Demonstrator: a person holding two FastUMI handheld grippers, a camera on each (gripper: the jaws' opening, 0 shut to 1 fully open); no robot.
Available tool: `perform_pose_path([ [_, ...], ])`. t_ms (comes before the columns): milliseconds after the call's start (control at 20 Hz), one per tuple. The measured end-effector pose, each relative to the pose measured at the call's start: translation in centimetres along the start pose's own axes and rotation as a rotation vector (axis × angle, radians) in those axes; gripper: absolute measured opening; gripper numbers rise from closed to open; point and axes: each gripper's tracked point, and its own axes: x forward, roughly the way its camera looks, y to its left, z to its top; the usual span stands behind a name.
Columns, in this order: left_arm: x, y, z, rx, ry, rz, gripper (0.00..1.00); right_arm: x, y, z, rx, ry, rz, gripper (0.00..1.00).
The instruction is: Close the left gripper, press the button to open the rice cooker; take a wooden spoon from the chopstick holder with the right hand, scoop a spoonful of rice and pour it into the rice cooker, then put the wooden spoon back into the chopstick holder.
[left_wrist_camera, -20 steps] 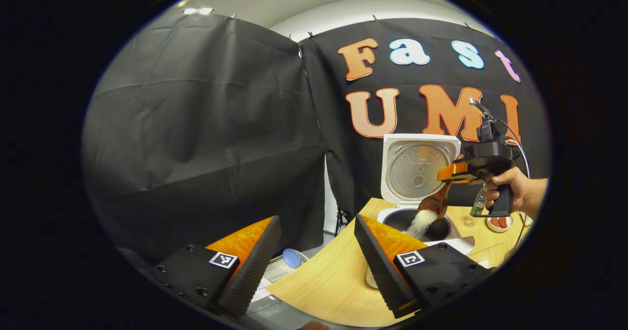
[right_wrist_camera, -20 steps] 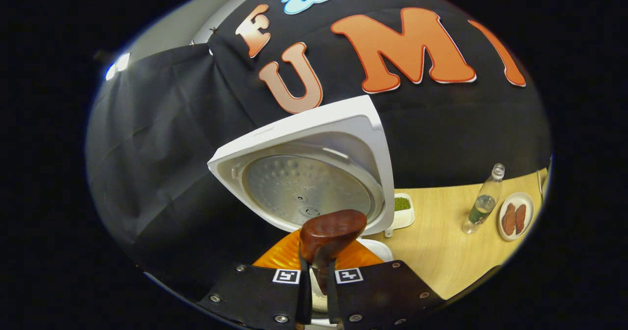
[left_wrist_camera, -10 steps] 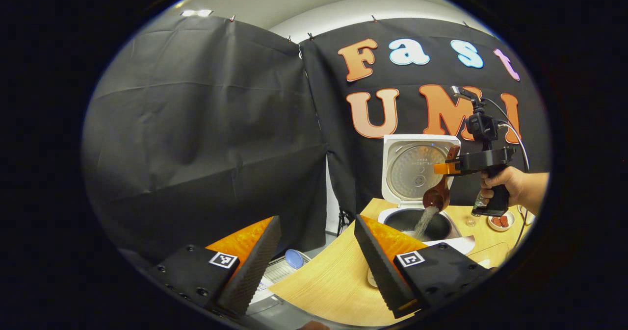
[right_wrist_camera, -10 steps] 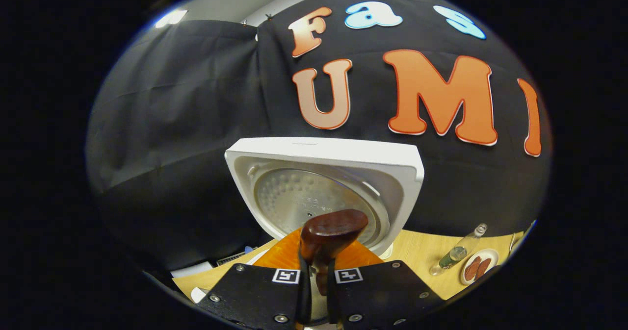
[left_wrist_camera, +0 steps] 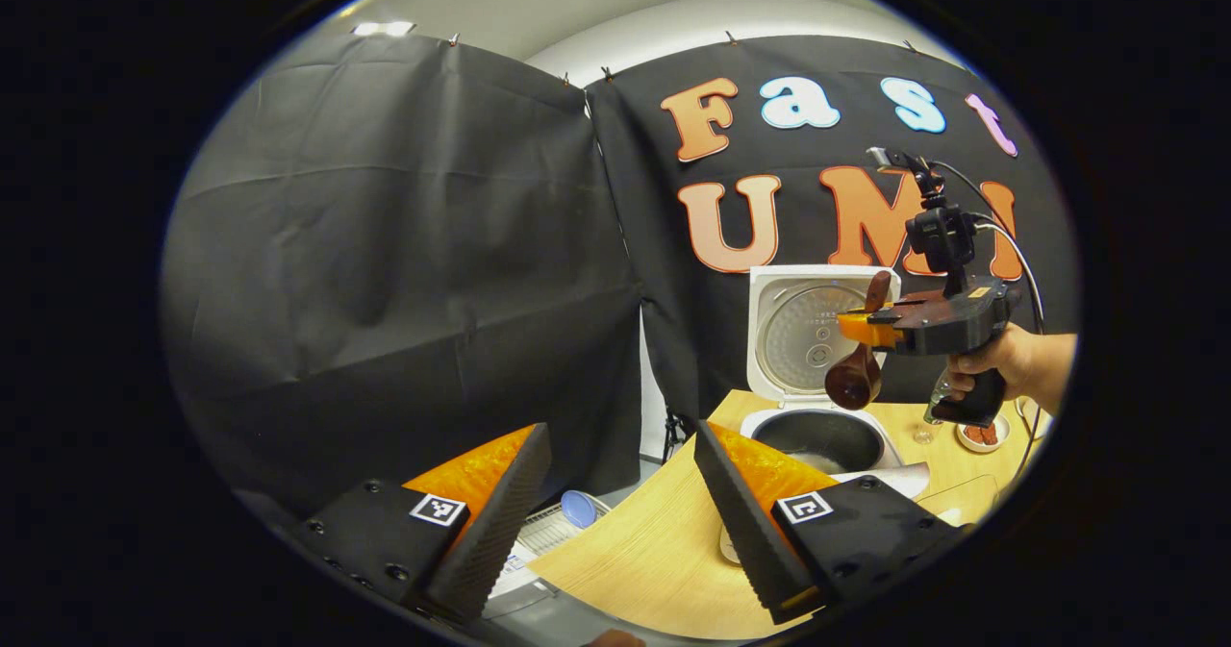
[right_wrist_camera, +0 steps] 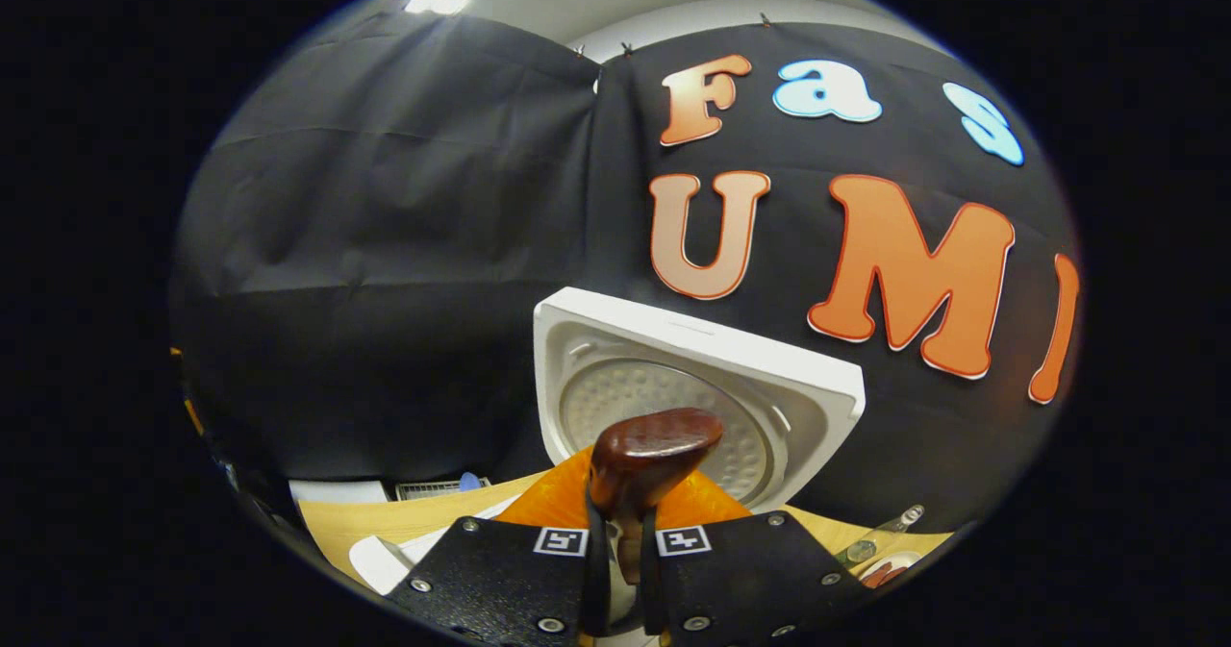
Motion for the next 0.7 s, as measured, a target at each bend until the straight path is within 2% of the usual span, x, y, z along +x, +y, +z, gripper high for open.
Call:
perform_pose_path([
  [100, -0.2, -0.1, 0.2, 0.009, -0.011, 0.0, 0.98, -0.5, 0.4, 0.1, 0.006, -0.007, 0.013, 0.12],
  [550, -1.6, -1.5, 2.1, 0.019, -0.071, -0.032, 1.0, -1.7, 0.1, 0.6, 0.096, -0.015, 0.003, 0.12],
  [600, -1.7, -1.7, 2.3, 0.022, -0.077, -0.037, 1.0, -2.0, 0.2, 0.6, 0.107, -0.016, 0.003, 0.07],
  [650, -1.9, -2.0, 2.6, 0.024, -0.082, -0.039, 1.0, -2.2, 0.2, 0.3, 0.125, -0.014, 0.003, 0.12],
  [700, -2.1, -2.1, 2.6, 0.025, -0.086, -0.044, 1.0, -2.5, 0.0, 0.1, 0.155, -0.009, 0.004, 0.12],
])
